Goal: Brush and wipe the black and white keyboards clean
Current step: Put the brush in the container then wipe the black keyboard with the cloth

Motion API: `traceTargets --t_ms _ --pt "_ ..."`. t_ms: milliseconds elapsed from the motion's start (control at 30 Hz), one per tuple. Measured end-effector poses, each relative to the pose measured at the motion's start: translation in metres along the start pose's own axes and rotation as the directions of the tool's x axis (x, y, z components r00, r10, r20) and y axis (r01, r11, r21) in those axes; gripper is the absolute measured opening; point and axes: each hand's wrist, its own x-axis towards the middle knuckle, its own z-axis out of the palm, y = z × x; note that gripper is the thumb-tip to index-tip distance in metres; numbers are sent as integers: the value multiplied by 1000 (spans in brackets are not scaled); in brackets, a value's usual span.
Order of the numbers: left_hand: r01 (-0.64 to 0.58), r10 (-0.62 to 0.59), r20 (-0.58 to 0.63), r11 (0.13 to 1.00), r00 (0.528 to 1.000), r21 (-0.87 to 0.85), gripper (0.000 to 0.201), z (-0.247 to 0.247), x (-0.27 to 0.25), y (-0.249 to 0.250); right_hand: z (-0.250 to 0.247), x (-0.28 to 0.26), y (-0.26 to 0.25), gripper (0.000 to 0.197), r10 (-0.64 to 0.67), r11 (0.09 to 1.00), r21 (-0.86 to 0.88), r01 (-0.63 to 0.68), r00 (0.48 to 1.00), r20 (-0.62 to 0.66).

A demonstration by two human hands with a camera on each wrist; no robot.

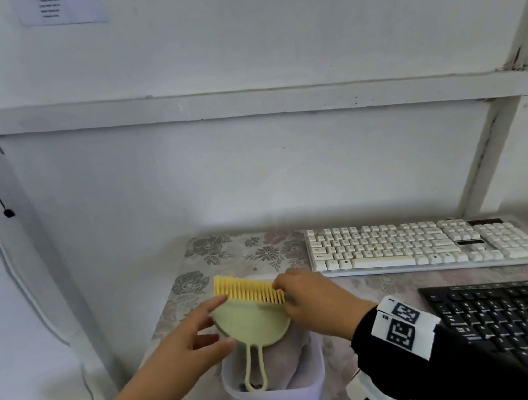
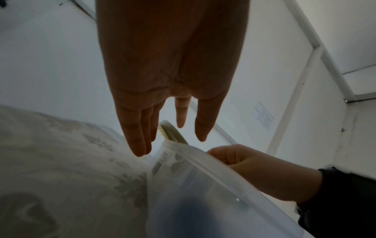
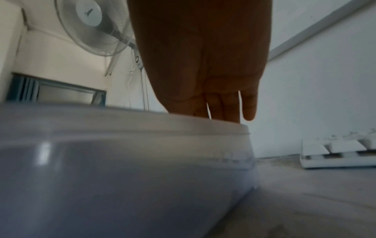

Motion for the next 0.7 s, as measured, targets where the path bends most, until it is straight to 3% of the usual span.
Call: traceTargets --t_ms 133,333,467,700 --pt "32 -36 -46 997 998 -77 45 3 9 1 9 1 0 25 41 976 -215 -19 994 98" --pt "-94 70 -258 992 964 -82 35 -3 2 11 13 9 -4 33 133 985 -140 -98 953 272" --pt "-123 89 -311 988 946 -90 37 -10 -1 14 19 12 -8 46 177 982 -110 -155 955 237" --pt "-48 16 -292 993 956 -105 43 -5 0 9 18 12 -1 35 123 973 179 -143 986 115"
